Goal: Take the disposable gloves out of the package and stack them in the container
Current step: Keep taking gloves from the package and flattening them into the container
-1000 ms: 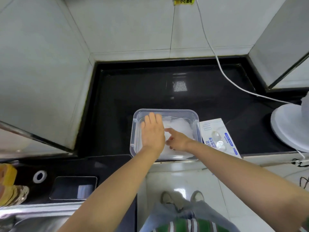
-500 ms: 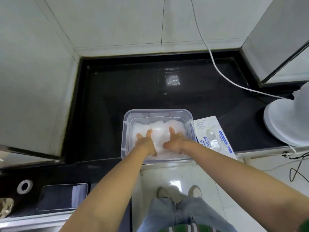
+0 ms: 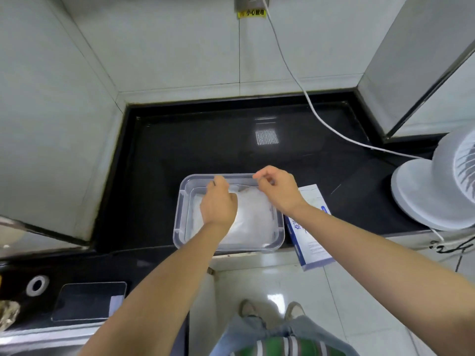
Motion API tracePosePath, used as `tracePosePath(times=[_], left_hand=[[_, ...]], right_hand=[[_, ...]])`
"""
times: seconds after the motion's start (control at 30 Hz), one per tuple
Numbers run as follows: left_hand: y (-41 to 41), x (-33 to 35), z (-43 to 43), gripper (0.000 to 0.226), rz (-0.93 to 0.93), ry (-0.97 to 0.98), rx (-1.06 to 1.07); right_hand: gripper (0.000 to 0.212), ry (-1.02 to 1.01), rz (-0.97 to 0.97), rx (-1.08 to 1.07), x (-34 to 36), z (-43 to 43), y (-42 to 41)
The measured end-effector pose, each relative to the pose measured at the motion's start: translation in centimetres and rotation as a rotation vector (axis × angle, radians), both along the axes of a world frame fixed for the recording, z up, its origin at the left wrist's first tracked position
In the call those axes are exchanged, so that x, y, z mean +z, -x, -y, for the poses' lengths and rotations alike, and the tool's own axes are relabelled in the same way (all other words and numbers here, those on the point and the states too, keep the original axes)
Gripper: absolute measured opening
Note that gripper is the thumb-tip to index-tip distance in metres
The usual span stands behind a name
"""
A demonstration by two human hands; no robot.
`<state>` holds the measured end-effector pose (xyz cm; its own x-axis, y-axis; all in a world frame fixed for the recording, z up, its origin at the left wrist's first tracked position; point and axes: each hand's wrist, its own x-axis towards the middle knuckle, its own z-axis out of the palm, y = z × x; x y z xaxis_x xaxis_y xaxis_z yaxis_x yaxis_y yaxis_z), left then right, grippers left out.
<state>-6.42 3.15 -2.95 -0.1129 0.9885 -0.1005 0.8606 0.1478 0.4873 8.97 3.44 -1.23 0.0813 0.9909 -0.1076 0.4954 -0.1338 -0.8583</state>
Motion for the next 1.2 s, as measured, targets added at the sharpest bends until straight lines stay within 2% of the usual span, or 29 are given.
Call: tracePosePath(times=[0.07,0.2,0.33,0.4,0.47,0.63,0.8,0.87,1.03,1.13,1.17,1.2], left_hand=[[-1.9,1.0,0.5,0.020,0.073,-0.041,-0.011],[-6.5,2.3,1.8,0.017,0.144,-0.068,-0.132],[-10.9,2.7,3.7,0.014,0.203,-0.033,-0.294],[-12.7,2.5,4.9,0.018,0.196,0.023,-0.359],[-14.1,1.9,5.9,0.026,0.150,0.138,-0.386],[-15.3,-1.0,7.4,0.050,0.007,0.391,-0.370],[-15.2,-2.7,8.3,0.079,0.008,0.466,-0.408],[-15.1,-2.9,8.2,0.086,0.014,0.457,-0.410],[-15.0,-3.1,7.1,0.089,0.026,0.438,-0.353],[-15.3,-2.9,6.9,0.093,0.040,0.431,-0.348],[-15.4,-2.8,6.9,0.094,0.043,0.429,-0.348],[-15.5,-2.8,6.9,0.094,0.042,0.426,-0.348]], right_hand=[[0.015,-0.009,0.071,-0.053,-0.1,0.7,-2.5],[0.018,0.149,0.341,-0.061,-1.8,2.7,-7.9],[0.031,0.417,0.620,0.172,-3.4,5.0,-10.8],[0.034,0.461,0.720,0.277,-4.5,5.9,-11.2],[0.032,0.461,0.721,0.281,-5.2,6.5,-11.4],[0.025,0.371,0.642,0.142,-4.6,7.1,-11.1],[0.017,0.314,0.568,0.121,-4.8,7.5,-11.3],[0.015,0.300,0.408,0.102,-5.2,7.1,-11.8],[0.012,0.235,-0.189,-0.072,-4.1,5.9,-13.2],[0.009,0.162,-0.356,-0.178,-3.0,5.5,-13.8],[0.004,0.178,-0.377,-0.182,-3.0,5.6,-13.8],[0.011,0.221,-0.387,-0.168,-2.9,5.6,-13.9]])
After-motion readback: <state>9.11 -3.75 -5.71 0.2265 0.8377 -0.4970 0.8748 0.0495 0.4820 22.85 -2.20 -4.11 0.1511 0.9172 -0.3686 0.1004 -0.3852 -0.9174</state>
